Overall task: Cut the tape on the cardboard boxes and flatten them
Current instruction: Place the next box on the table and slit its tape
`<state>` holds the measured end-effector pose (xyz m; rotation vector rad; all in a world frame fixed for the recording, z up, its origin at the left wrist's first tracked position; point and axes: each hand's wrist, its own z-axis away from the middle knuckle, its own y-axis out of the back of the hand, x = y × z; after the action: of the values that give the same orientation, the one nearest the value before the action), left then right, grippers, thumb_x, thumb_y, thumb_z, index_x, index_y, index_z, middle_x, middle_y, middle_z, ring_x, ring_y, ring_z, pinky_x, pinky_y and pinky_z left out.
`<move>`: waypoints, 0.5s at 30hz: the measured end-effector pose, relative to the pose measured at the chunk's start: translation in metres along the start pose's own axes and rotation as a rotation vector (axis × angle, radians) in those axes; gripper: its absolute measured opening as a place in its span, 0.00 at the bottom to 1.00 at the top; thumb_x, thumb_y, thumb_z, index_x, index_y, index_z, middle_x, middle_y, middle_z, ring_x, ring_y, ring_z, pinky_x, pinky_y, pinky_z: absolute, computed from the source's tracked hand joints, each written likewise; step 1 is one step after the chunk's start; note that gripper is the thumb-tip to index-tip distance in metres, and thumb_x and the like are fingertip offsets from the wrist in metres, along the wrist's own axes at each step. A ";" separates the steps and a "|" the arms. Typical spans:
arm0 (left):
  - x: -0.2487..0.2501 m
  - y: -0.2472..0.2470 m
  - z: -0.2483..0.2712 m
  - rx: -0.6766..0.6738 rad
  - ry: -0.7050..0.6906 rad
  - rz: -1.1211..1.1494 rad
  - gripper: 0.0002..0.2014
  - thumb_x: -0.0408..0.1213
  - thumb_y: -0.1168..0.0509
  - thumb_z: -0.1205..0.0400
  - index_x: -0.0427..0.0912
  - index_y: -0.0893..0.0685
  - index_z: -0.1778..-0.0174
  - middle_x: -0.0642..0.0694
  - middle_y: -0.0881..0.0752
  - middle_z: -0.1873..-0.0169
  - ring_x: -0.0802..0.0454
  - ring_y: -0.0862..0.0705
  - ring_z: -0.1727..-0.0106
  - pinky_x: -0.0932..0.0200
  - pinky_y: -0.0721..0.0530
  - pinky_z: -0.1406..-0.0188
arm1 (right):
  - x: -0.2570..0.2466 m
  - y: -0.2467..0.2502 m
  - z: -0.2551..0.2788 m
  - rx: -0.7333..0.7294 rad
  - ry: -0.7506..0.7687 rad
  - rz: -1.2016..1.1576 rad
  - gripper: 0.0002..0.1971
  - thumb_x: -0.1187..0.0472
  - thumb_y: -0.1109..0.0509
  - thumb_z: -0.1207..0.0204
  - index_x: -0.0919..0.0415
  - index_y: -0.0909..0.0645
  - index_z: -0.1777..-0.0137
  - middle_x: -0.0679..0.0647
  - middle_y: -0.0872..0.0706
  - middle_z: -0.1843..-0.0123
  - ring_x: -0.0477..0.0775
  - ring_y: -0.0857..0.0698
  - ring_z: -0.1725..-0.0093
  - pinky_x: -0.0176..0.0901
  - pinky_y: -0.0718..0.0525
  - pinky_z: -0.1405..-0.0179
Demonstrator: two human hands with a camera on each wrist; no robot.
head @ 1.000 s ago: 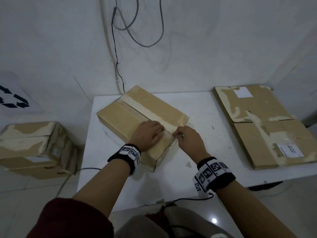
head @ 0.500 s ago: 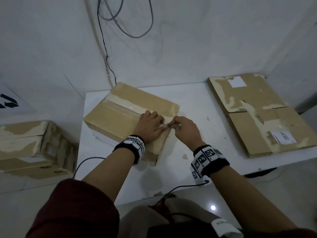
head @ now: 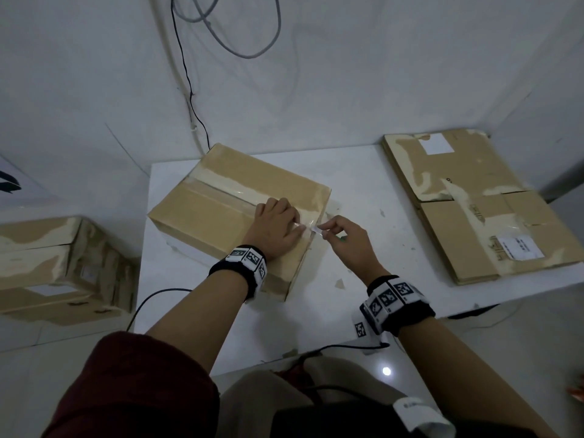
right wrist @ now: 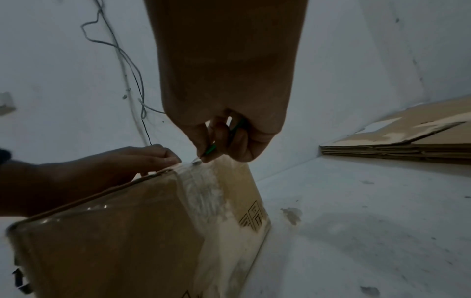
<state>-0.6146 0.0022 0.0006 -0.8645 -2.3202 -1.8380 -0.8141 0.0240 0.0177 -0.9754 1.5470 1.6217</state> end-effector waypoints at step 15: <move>0.002 0.000 -0.001 0.033 -0.032 0.012 0.20 0.54 0.48 0.23 0.42 0.20 0.56 0.47 0.22 0.57 0.45 0.26 0.51 0.53 0.39 0.50 | 0.000 -0.003 0.002 0.049 0.061 -0.023 0.04 0.68 0.28 0.22 0.61 0.12 0.55 0.39 0.16 0.64 0.34 0.20 0.64 0.24 0.26 0.66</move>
<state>-0.6168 0.0024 0.0018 -0.9084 -2.3516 -1.7889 -0.8120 0.0261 0.0165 -1.0213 1.6022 1.5442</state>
